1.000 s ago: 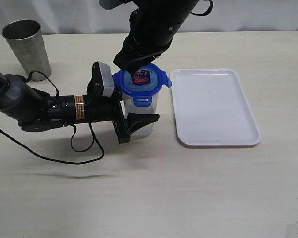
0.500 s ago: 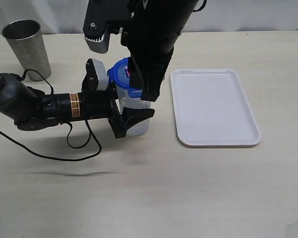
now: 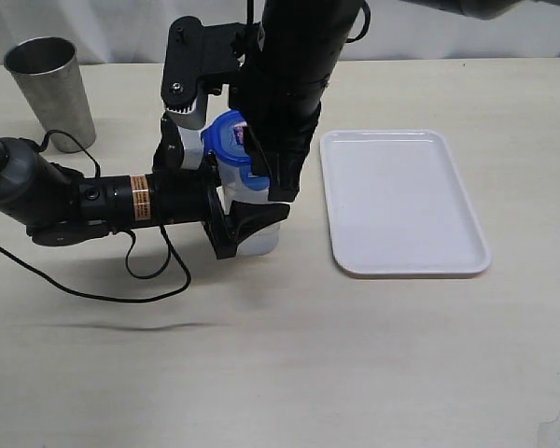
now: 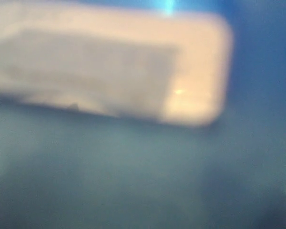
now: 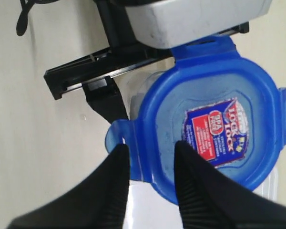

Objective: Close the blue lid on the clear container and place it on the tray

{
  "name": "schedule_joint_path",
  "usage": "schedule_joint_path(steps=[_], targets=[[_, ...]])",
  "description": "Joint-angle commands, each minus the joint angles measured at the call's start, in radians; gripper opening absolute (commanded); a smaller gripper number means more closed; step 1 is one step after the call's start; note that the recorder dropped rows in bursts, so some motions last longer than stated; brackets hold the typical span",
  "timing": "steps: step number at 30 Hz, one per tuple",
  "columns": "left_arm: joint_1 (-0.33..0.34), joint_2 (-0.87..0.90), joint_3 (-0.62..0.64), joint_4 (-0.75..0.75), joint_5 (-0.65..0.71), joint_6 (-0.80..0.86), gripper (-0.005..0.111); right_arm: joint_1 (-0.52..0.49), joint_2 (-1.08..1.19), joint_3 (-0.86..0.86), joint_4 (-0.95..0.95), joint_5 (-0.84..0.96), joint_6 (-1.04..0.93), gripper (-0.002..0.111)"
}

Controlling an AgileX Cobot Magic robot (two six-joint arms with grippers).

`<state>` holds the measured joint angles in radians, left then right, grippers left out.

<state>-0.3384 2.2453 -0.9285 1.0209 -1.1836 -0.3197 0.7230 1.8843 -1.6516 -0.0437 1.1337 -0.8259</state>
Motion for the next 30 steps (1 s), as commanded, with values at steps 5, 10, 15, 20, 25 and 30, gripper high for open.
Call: schedule_joint_path(steps=[5, 10, 15, 20, 25, 30], targets=[[0.001, 0.0, -0.004, 0.009, -0.026, 0.0, 0.0, 0.0, 0.088, 0.007, -0.016, 0.015, -0.005, 0.042], [0.001, 0.0, -0.004, 0.009, -0.031, 0.0, 0.0, 0.0, 0.119, 0.007, -0.016, 0.012, -0.005, 0.042], [0.001, 0.0, -0.004, 0.011, -0.038, -0.04, 0.0, 0.0, 0.15, 0.012, -0.016, -0.017, -0.001, 0.042], [0.001, 0.0, -0.004, 0.014, -0.038, -0.051, 0.0, 0.0, 0.15, 0.085, -0.039, -0.149, -0.011, 0.042], [0.001, 0.0, -0.004, 0.014, -0.038, -0.051, 0.0, 0.0, 0.15, 0.161, -0.053, -0.208, -0.011, 0.037], [0.001, 0.0, -0.004, 0.018, -0.038, -0.051, 0.0, 0.0, 0.15, 0.225, -0.055, -0.293, -0.011, 0.037]])
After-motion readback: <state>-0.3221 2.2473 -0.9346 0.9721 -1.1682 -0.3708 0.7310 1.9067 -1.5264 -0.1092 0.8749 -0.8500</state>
